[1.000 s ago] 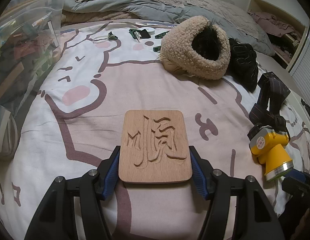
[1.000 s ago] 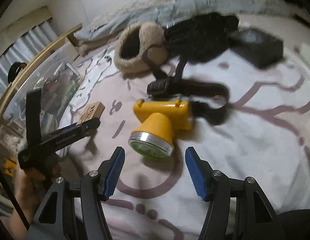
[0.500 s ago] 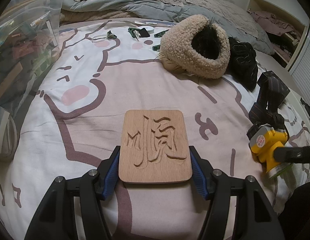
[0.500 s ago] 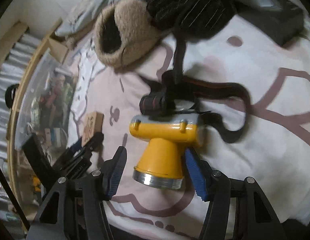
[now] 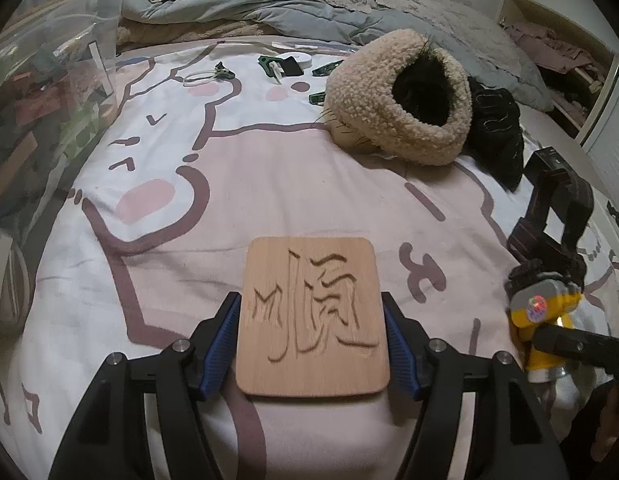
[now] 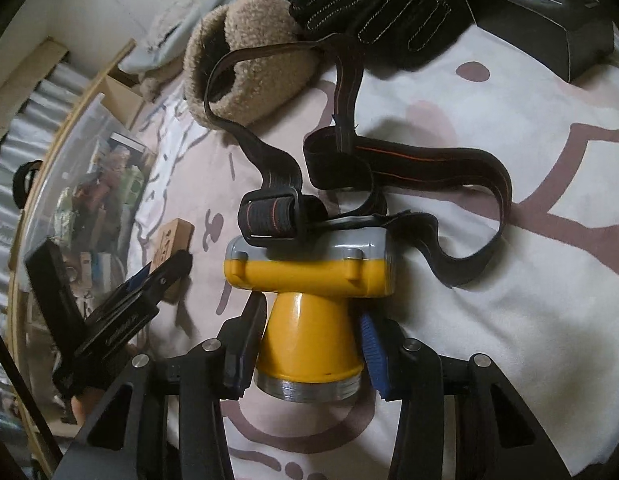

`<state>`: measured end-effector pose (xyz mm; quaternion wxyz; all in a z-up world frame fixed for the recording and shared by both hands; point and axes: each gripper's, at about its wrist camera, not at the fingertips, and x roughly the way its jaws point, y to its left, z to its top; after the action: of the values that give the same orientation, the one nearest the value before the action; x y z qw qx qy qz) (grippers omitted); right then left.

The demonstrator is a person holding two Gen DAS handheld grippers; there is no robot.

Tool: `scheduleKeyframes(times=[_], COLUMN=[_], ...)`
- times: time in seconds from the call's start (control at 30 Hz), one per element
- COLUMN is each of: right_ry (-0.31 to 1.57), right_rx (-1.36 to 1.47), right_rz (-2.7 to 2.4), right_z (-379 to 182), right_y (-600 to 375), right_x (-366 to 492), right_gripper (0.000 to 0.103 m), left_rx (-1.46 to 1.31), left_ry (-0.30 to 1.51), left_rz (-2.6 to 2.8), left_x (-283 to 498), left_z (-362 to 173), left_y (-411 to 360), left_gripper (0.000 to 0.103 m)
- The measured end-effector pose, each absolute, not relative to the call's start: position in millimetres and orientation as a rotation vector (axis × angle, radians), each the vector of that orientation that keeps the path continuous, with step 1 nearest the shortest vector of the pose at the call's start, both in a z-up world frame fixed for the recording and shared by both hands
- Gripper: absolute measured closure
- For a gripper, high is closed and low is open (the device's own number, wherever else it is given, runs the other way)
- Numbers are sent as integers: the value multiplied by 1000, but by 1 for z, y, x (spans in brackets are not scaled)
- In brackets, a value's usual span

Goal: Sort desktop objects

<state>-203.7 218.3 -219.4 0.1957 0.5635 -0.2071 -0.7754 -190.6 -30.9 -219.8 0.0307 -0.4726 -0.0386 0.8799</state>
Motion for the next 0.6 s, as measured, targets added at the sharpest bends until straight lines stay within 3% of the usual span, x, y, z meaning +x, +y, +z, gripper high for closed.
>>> scheduleKeyframes(times=[0.6], right_ry=[-555], right_rx=[1415], right_rz=[-2272], right_z=[-205], right_y=[221], right_x=[-195], right_gripper=[59], left_rx=[-1378], left_ry=[-217], left_rz=[2724], left_x=[-177], left_z=[-195], left_y=[-45], left_gripper=[40])
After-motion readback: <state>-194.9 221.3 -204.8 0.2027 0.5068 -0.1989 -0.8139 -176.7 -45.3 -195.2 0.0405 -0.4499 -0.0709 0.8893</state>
